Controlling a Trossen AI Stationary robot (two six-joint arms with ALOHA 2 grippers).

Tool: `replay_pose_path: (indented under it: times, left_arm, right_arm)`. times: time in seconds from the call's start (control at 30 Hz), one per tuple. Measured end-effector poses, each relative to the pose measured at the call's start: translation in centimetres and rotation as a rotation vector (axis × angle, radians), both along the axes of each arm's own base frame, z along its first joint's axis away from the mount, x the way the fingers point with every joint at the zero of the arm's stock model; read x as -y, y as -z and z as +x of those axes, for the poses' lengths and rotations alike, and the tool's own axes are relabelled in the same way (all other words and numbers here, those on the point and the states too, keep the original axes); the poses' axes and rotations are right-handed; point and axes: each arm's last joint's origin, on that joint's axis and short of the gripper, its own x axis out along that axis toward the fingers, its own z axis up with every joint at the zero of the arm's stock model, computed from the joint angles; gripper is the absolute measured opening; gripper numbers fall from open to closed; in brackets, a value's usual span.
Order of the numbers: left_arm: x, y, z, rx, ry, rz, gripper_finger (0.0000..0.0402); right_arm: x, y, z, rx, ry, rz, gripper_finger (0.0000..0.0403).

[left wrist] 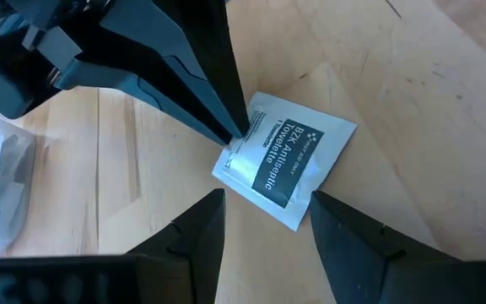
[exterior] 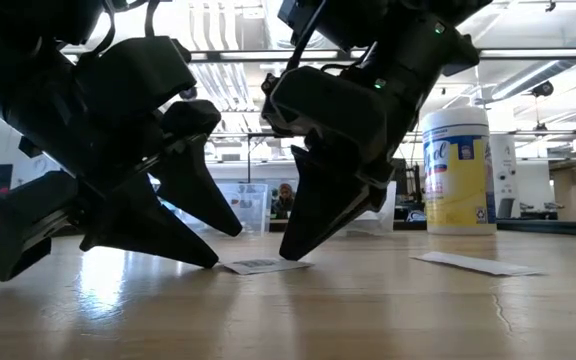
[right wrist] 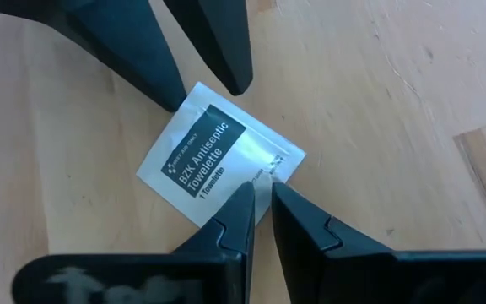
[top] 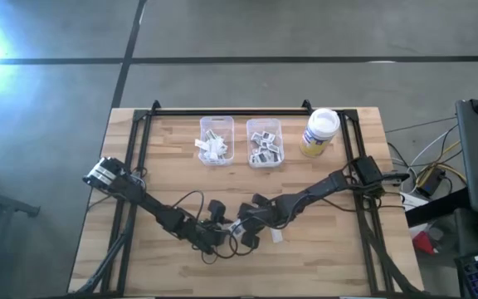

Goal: Pick & Place First Aid Supplies
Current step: Put the gray towelette pack into the right transparent bin

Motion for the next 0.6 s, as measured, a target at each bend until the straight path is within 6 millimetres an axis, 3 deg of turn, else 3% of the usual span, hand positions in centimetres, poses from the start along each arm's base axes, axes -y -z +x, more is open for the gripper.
replay_pose_path:
  times: [0.47, 0.6]
  left_arm:
    - [0.44, -0.02, -0.17, -0.003, 0.039, 0.016, 0.0174]
    - [0.47, 0.08, -0.23, -0.03, 0.076, 0.025, 0.0156]
  right_arm:
    - [-0.06, -0.11, 0.12, 0.013, -0.007, 0.001, 0.0043]
    - [-0.12, -0.2, 0.2, 0.021, -0.009, 0.004, 0.0043]
